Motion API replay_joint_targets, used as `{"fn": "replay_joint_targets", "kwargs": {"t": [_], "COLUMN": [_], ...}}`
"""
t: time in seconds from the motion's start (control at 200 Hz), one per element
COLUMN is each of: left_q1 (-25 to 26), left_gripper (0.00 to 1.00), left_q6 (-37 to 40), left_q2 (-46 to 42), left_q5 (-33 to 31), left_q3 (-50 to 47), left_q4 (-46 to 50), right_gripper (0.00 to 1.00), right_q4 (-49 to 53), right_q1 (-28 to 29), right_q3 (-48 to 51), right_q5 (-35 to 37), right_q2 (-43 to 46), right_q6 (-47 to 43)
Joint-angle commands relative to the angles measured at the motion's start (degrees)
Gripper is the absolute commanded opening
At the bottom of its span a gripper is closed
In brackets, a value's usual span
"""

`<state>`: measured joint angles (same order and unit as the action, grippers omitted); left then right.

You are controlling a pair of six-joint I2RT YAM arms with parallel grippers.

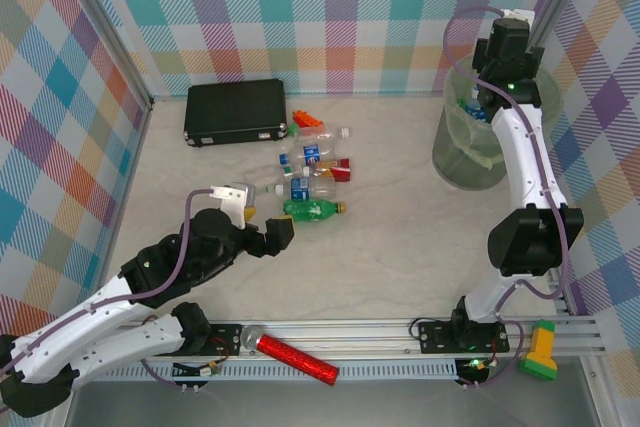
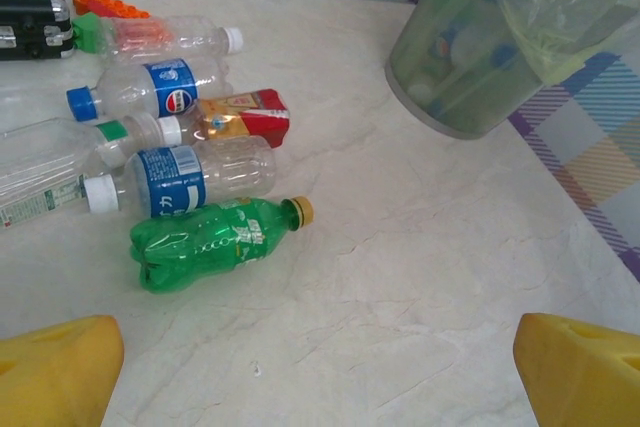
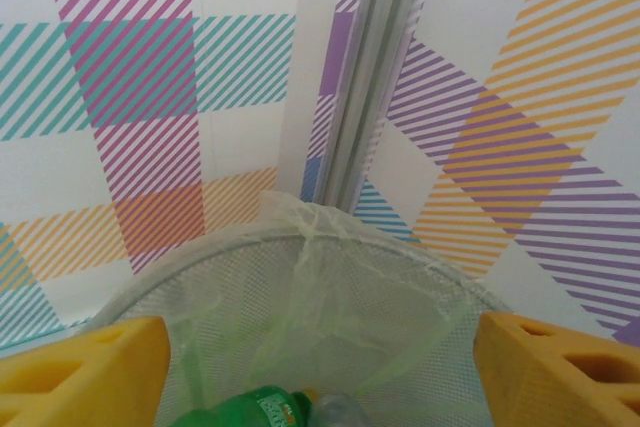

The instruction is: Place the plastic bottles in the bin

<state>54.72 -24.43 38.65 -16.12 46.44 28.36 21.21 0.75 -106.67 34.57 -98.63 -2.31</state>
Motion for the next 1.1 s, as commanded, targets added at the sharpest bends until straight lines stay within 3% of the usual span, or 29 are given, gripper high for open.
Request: {"fn": "replay_joint_targets", "kwargs": {"t": [0.0, 0.095, 0.125, 0.395, 0.685, 0.8, 1.095], "left_q1": [0.48, 0.39, 0.47, 0.39, -0.93, -4.68, -19.91], "left_gripper": [1.00, 1.00, 1.00, 1.00, 1.00, 1.00, 0.99], "left_q6": [-0.18, -0.65, -0.71, -3.37, -7.73, -10.68, -18.65], "left_q2": [-0.17, -0.08, -0.05, 1.48, 5.36, 6.40, 6.69], "left_q5": [-1.10, -1.76, -2.07, -4.14, -12.01, -13.96, -13.85], "left_q3": [0.78, 0.41, 0.28, -1.06, -1.96, -2.38, -5.10], "left_q4": [0.39, 0.27, 0.29, 1.09, 6.47, 10.24, 19.59], "right_gripper": [0.81, 0.90, 1.00, 0.99, 0.99, 0.99, 0.99], "right_q4": [1.41, 3.09, 3.67, 8.42, 7.55, 6.70, 8.06], "right_q1": [-0.15, 0.03, 0.07, 4.77, 13.26, 17.12, 25.00], "right_q3": [-2.05, -1.74, -1.72, 1.73, 15.72, 21.27, 29.63], "right_q5": [-2.65, -4.18, -4.82, -6.79, -8.77, -10.04, -12.01], "right_q2": [2.49, 3.84, 4.28, 9.10, 19.33, 23.66, 31.78], "right_q6": [3.25, 5.04, 5.41, 7.04, 11.31, 13.89, 19.95]}}
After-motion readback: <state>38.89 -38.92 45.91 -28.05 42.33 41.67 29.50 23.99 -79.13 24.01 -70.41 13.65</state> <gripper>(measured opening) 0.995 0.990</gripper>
